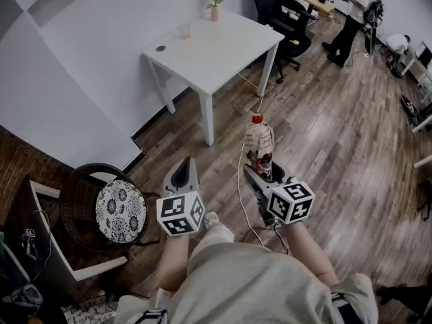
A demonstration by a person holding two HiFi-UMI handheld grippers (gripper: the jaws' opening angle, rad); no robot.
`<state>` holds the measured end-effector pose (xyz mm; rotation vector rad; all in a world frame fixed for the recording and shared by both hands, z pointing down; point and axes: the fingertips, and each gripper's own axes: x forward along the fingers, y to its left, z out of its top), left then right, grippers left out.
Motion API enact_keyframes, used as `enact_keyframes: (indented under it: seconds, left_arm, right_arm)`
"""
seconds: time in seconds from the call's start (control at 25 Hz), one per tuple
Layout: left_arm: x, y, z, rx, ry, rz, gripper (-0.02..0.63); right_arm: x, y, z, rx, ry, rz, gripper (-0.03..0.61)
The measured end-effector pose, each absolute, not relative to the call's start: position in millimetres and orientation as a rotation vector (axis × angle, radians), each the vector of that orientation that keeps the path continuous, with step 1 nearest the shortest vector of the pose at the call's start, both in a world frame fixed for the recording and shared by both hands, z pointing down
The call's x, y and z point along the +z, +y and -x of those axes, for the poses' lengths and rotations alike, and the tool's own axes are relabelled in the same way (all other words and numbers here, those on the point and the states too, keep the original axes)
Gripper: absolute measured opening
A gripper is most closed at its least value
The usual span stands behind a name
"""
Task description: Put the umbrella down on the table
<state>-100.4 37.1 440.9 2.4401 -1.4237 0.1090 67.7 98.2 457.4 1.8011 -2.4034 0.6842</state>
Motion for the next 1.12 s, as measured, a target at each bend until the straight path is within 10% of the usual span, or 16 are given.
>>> enact_keyframes:
  seconds: [0.52,1.12]
  left_arm:
    - [442.3,257.6,96.1,0.148,-1.42,-2.464,0.015]
    - [435.8,273.4,104.4,0.139,-1.426,-2.464,0.014]
  right_arm:
    - [457.7,306.6,-66.7,0.589,-2.415,-1.835,0.275]
    - [444.3,319.7,-67.0,0.552,-2.427,-1.86,0.275]
